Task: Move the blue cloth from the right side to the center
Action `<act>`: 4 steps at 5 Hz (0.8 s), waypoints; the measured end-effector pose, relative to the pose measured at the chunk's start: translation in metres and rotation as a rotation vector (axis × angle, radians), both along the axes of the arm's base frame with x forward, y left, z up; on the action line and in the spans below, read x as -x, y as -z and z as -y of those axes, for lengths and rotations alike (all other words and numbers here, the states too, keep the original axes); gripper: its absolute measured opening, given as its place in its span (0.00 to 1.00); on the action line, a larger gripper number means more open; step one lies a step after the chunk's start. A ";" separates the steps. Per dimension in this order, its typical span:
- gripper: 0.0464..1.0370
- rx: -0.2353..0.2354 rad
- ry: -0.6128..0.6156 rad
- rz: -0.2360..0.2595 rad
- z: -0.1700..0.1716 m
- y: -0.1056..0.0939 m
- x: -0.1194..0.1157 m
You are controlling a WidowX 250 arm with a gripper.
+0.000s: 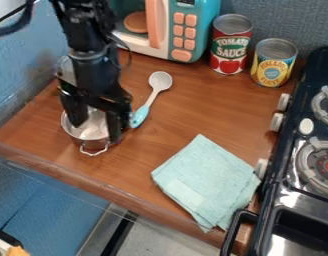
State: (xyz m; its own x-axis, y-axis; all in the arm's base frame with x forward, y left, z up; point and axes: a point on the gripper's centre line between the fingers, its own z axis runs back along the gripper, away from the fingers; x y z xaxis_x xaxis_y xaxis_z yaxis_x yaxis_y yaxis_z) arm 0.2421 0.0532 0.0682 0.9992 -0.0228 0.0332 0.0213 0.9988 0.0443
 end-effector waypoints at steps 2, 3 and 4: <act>0.96 -0.011 0.079 -0.006 0.074 0.026 0.000; 0.96 0.001 0.095 -0.024 0.100 0.048 -0.005; 0.96 0.002 0.094 -0.008 0.117 0.064 -0.014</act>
State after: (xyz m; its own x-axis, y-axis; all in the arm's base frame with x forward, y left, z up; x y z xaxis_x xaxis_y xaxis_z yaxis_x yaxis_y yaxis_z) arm 0.2562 -0.0638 0.0047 0.9929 -0.1161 0.0249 0.1150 0.9925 0.0422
